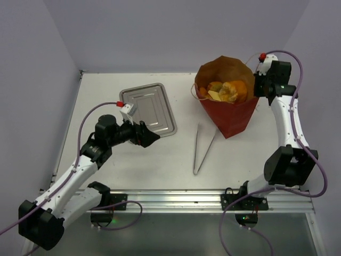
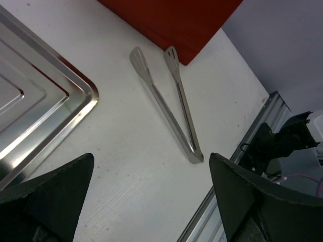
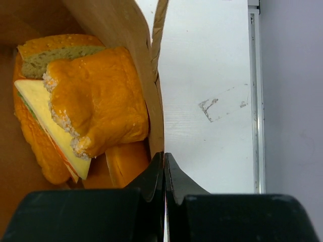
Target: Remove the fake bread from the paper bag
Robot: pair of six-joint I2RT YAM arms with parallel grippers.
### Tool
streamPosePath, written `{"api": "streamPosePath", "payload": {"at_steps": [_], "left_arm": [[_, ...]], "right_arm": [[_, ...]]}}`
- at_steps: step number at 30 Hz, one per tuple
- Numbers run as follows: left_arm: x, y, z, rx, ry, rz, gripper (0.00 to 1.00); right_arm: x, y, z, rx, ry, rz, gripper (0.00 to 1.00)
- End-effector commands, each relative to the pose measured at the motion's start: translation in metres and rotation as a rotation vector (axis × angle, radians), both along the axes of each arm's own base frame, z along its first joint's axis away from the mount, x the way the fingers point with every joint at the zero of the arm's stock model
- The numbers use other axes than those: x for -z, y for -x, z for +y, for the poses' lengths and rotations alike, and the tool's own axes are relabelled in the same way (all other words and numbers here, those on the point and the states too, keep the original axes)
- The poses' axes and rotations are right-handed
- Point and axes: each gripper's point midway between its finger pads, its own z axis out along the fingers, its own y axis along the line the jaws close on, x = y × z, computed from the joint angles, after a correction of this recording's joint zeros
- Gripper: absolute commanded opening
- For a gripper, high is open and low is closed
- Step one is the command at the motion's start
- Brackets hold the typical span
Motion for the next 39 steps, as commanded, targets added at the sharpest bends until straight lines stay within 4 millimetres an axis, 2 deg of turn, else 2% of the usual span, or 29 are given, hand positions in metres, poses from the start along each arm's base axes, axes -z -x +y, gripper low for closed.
{"api": "streamPosePath", "payload": {"at_steps": [1, 3, 6, 8, 9, 10, 11, 12, 14, 15, 17, 18, 20, 21, 23, 24, 26, 28, 29, 32, 34, 35, 36, 38, 39], "left_arm": [[0.006, 0.006, -0.023, 0.04, 0.015, 0.025, 1.0], [0.016, 0.006, -0.028, 0.024, -0.004, 0.049, 1.0], [0.038, 0.016, -0.046, 0.043, -0.038, 0.118, 1.0], [0.041, 0.013, -0.056, 0.026, -0.043, 0.11, 1.0], [0.052, 0.019, -0.066, 0.043, -0.061, 0.131, 1.0], [0.056, 0.02, -0.072, 0.04, -0.065, 0.145, 1.0], [0.058, 0.017, -0.076, 0.02, -0.069, 0.138, 1.0], [0.071, 0.025, -0.087, 0.043, -0.091, 0.16, 1.0], [0.078, 0.023, -0.097, 0.022, -0.096, 0.164, 0.99], [0.09, 0.031, -0.107, 0.042, -0.122, 0.184, 0.99], [0.098, 0.03, -0.115, 0.018, -0.125, 0.192, 0.98], [0.11, 0.036, -0.123, 0.029, -0.147, 0.211, 0.98], [0.112, 0.034, -0.132, 0.013, -0.138, 0.208, 0.96], [0.123, 0.038, -0.138, 0.023, -0.16, 0.227, 0.95], [0.125, 0.031, -0.146, -0.01, -0.162, 0.221, 0.93], [0.135, 0.032, -0.151, -0.009, -0.185, 0.233, 0.92], [0.131, 0.027, -0.161, -0.023, -0.182, 0.222, 0.91], [0.136, 0.028, -0.168, -0.029, -0.198, 0.221, 0.91], [0.131, 0.024, -0.173, -0.039, -0.192, 0.206, 0.91], [0.134, 0.028, -0.184, -0.035, -0.22, 0.18, 0.92], [0.132, 0.033, -0.198, -0.012, -0.241, 0.152, 0.94], [0.137, 0.034, -0.199, -0.02, -0.277, 0.146, 0.98], [0.136, 0.036, -0.212, -0.01, -0.293, 0.135, 0.98], [0.145, 0.034, -0.214, -0.035, -0.369, 0.115, 1.0], [0.145, 0.034, -0.226, -0.038, -0.388, 0.102, 1.0]], "right_arm": [[-0.083, -0.006, 0.002, -0.048, 0.059, -0.253, 0.0], [-0.106, -0.002, 0.003, -0.057, 0.086, -0.317, 0.0], [-0.115, 0.006, 0.006, -0.093, 0.124, -0.369, 0.0], [-0.112, 0.013, 0.012, -0.117, 0.125, -0.371, 0.0], [-0.1, 0.017, 0.015, -0.134, 0.119, -0.352, 0.0], [-0.106, 0.024, 0.02, -0.155, 0.126, -0.382, 0.0], [-0.102, 0.027, 0.025, -0.171, 0.126, -0.383, 0.0], [-0.085, 0.032, 0.028, -0.183, 0.122, -0.352, 0.0], [-0.08, 0.04, 0.036, -0.208, 0.132, -0.351, 0.0], [-0.065, 0.043, 0.038, -0.213, 0.131, -0.321, 0.0], [-0.06, 0.048, 0.041, -0.22, 0.134, -0.323, 0.0], [-0.05, 0.051, 0.042, -0.223, 0.128, -0.304, 0.0], [-0.046, 0.054, 0.042, -0.215, 0.124, -0.304, 0.0], [-0.041, 0.054, 0.042, -0.212, 0.118, -0.295, 0.0], [-0.04, 0.054, 0.041, -0.195, 0.111, -0.299, 0.0], [-0.038, 0.054, 0.04, -0.185, 0.111, -0.295, 0.0], [-0.039, 0.053, 0.039, -0.173, 0.108, -0.3, 0.0], [-0.038, 0.053, 0.038, -0.157, 0.101, -0.299, 0.0], [-0.038, 0.053, 0.036, -0.147, 0.099, -0.3, 0.0], [-0.038, 0.053, 0.035, -0.128, 0.089, -0.304, 0.0], [-0.037, 0.053, 0.036, -0.127, 0.077, -0.302, 0.0], [-0.037, 0.053, 0.036, -0.126, 0.073, -0.302, 0.0], [-0.036, 0.054, 0.037, -0.123, 0.068, -0.301, 0.0], [-0.033, 0.054, 0.038, -0.128, 0.062, -0.295, 0.0], [-0.033, 0.055, 0.038, -0.124, 0.058, -0.295, 0.0]]}}
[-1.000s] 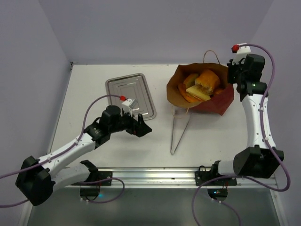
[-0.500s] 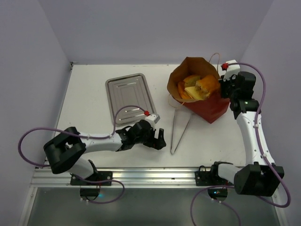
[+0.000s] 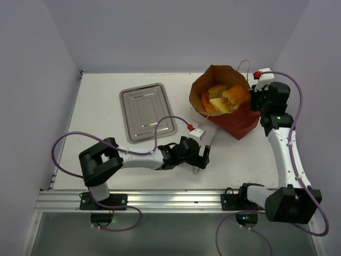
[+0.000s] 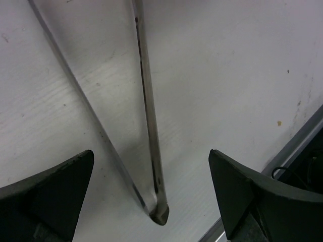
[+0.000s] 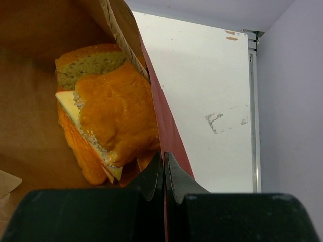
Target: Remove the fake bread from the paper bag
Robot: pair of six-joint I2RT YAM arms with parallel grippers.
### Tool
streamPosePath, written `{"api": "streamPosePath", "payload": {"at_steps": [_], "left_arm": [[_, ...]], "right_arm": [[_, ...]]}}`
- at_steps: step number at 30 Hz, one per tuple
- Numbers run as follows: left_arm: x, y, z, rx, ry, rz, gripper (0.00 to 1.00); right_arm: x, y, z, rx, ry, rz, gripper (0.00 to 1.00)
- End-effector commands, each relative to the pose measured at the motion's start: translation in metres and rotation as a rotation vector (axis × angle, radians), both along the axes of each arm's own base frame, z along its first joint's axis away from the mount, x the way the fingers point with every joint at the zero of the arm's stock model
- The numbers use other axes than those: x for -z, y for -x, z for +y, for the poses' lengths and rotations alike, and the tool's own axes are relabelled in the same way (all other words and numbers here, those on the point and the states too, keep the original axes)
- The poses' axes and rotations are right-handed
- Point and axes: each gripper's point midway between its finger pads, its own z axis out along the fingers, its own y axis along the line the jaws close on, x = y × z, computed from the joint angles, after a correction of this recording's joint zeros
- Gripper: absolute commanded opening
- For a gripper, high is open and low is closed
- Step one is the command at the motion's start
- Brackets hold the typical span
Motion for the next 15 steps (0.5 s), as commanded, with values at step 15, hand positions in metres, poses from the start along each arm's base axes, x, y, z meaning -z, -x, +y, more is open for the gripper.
{"api": "streamPosePath", "payload": {"at_steps": [15], "left_arm": [[0.034, -0.04, -0.02, -0.146, -0.403, -0.158, 0.99]], "right_arm": [[-0.014, 0.004, 0.009, -0.012, -0.053, -0.068, 0.0]]}}
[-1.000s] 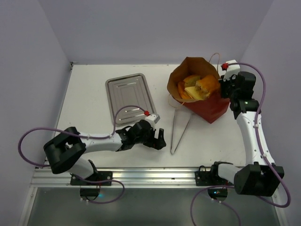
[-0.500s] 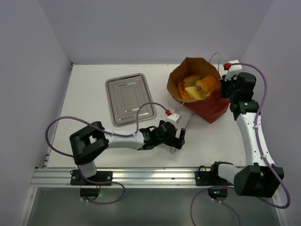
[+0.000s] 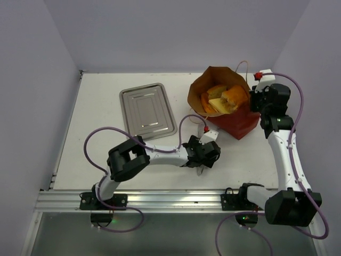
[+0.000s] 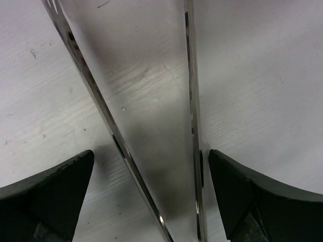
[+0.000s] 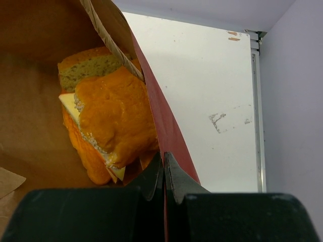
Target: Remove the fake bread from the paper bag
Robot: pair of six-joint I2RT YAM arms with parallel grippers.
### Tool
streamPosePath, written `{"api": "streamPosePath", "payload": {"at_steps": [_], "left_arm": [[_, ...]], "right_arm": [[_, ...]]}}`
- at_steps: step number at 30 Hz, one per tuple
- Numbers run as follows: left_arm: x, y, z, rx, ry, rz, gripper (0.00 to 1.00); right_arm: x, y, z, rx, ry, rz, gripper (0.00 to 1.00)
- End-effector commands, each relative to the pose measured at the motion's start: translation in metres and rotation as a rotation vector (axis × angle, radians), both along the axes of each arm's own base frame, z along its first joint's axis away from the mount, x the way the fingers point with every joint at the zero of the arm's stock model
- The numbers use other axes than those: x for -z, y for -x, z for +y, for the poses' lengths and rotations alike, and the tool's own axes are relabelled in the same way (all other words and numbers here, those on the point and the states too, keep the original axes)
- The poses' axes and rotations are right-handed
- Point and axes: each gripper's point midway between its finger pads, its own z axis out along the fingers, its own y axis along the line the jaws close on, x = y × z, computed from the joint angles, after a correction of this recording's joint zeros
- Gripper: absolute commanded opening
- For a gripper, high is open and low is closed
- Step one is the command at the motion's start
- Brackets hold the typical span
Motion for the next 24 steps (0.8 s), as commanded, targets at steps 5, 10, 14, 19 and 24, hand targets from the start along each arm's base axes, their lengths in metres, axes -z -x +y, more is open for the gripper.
{"api": "streamPosePath", "payload": {"at_steps": [5, 10, 14, 19, 24], "left_arm": [[0.009, -0.017, -0.009, -0.024, -0.097, -0.047, 0.97], [0.018, -0.021, -0.005, -0.051, -0.114, -0.028, 0.87], [0.021, -0.02, 0.003, -0.06, -0.095, 0.003, 0.62], [0.022, -0.006, 0.02, -0.033, -0.069, 0.035, 0.31], [0.009, 0.017, 0.034, 0.026, 0.008, 0.073, 0.05]], "right_arm": [[-0.011, 0.001, 0.007, -0.013, -0.039, -0.052, 0.0], [-0.012, 0.004, 0.008, -0.012, -0.04, -0.057, 0.0], [-0.01, 0.006, 0.009, -0.014, -0.044, -0.055, 0.0], [-0.007, 0.01, 0.008, -0.01, -0.046, -0.054, 0.0], [-0.007, 0.013, 0.009, -0.011, -0.049, -0.057, 0.0]]}}
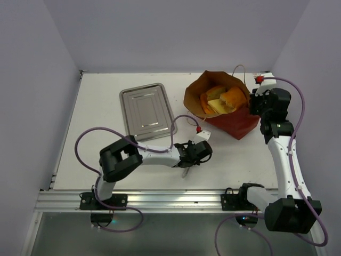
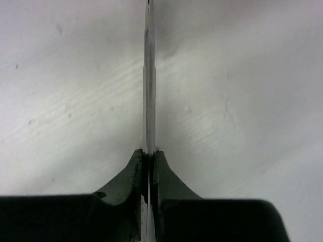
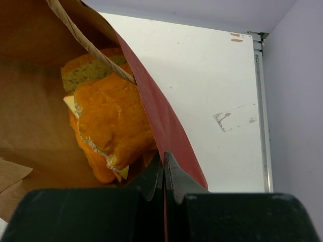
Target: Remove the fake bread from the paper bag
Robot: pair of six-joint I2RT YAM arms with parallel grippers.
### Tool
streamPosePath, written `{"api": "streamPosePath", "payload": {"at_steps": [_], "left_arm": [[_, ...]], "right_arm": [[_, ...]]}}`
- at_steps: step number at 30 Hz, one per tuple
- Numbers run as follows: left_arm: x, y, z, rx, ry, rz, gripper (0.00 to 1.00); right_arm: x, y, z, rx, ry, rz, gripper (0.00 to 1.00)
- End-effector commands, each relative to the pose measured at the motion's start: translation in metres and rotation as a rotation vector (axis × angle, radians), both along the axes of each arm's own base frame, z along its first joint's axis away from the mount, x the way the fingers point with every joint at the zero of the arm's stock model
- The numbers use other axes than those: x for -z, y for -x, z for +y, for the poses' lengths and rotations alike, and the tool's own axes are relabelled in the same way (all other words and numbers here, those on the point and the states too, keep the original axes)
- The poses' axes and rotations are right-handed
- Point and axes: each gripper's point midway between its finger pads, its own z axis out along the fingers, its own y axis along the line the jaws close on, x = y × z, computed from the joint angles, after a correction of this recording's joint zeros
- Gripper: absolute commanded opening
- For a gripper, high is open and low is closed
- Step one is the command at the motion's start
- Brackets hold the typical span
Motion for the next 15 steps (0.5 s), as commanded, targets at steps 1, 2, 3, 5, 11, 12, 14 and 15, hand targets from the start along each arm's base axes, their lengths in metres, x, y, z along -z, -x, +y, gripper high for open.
{"api": "streamPosePath", "payload": {"at_steps": [1, 2, 3, 5, 11, 12, 14, 15], "left_arm": [[-0.012, 0.022, 0.018, 0.039, 0.046, 0.054, 0.03], [-0.004, 0.03, 0.032, 0.041, 0.029, 0.07, 0.0], [-0.009, 0.032, 0.036, 0.041, 0.044, 0.071, 0.0], [-0.022, 0.039, 0.05, 0.043, 0.077, 0.069, 0.0], [-0.066, 0.05, 0.08, 0.014, 0.215, 0.068, 0.01], [-0.074, 0.052, 0.092, 0.001, 0.24, 0.069, 0.01], [-0.081, 0.053, 0.105, -0.028, 0.271, 0.072, 0.06], [-0.085, 0.054, 0.112, -0.039, 0.279, 0.074, 0.07]], "right_arm": [[-0.006, 0.002, 0.005, -0.012, -0.019, -0.028, 0.0], [-0.007, 0.002, 0.004, -0.011, -0.019, -0.031, 0.0], [-0.006, 0.003, 0.004, -0.01, -0.021, -0.031, 0.0], [-0.007, 0.003, 0.004, -0.008, -0.023, -0.034, 0.0], [-0.008, 0.004, 0.001, 0.002, -0.025, -0.037, 0.0], [-0.007, 0.005, 0.002, 0.002, -0.025, -0.037, 0.0], [-0.007, 0.005, 0.001, 0.005, -0.026, -0.037, 0.0], [-0.008, 0.005, 0.002, 0.002, -0.027, -0.038, 0.0]]}}
